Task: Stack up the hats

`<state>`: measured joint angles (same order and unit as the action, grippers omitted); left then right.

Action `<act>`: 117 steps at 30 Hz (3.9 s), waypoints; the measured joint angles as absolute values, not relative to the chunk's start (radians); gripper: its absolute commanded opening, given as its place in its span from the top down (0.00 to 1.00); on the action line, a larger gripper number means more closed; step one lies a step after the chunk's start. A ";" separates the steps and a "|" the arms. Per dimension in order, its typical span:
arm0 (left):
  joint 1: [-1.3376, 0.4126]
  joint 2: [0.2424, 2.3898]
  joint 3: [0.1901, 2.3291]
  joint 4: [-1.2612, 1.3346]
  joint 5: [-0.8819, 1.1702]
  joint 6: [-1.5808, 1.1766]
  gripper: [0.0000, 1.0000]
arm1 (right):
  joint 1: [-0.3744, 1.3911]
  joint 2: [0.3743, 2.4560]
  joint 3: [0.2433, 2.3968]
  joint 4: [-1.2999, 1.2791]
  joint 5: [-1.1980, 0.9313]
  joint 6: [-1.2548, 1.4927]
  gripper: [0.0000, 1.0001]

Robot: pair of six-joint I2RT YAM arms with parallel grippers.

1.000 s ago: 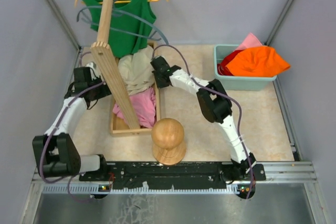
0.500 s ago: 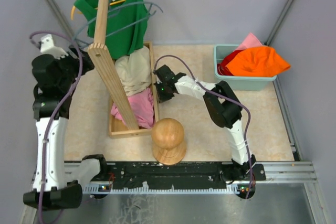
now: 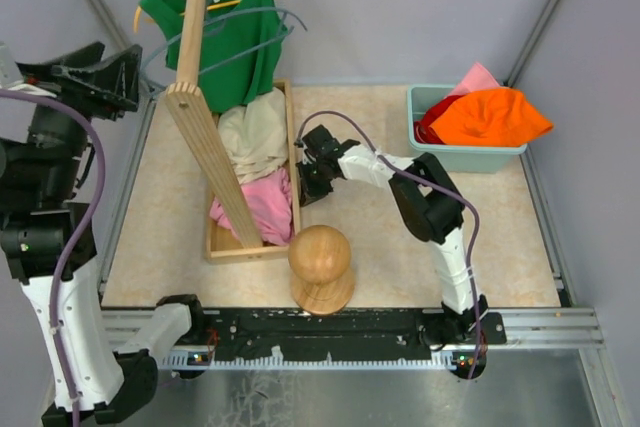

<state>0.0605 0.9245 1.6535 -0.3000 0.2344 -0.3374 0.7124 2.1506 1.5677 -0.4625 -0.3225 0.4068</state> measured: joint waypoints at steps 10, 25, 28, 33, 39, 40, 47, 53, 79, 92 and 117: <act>0.060 1.032 1.959 -0.085 0.520 -0.416 0.28 | 0.746 2.390 1.926 -0.558 -0.466 0.475 1.00; 0.060 1.077 1.464 0.593 0.843 -0.854 0.33 | 0.768 2.370 1.868 -0.312 -0.585 0.611 1.00; 0.057 1.087 1.382 0.639 0.867 -0.888 0.35 | 0.719 2.252 1.692 -0.283 -0.550 0.609 1.00; -0.086 1.113 1.351 0.630 0.841 -0.823 0.35 | 0.609 2.098 1.531 -0.268 -0.464 0.585 1.00; -0.458 1.309 1.561 0.393 0.680 -0.519 0.34 | 0.562 2.018 1.475 -0.269 -0.392 0.560 1.00; -0.481 1.334 1.571 0.371 0.646 -0.496 0.34 | 0.559 2.012 1.466 -0.267 -0.380 0.557 1.00; -0.584 1.539 1.647 0.169 0.326 -0.320 0.35 | 0.464 1.848 1.242 -0.246 -0.303 0.579 1.00; -0.638 1.699 1.668 0.055 0.062 -0.218 0.42 | 0.362 1.674 1.112 -0.222 -0.238 0.595 1.00; -0.368 2.475 2.136 -0.098 -0.152 -0.011 1.00 | 0.226 1.435 0.995 -0.279 -0.236 0.550 1.00; -0.338 2.559 2.162 -0.179 -0.030 -0.080 1.00 | 0.225 1.506 1.029 -0.285 -0.249 0.546 1.00; -0.129 2.526 2.121 -0.263 -0.079 -0.253 1.00 | 0.227 1.505 1.029 -0.307 -0.245 0.572 1.00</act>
<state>-0.1287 2.5256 2.1208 -0.2626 -0.0792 -0.2527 0.2268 1.5051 1.0286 -0.3069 -0.2455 0.5720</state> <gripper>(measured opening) 0.005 0.003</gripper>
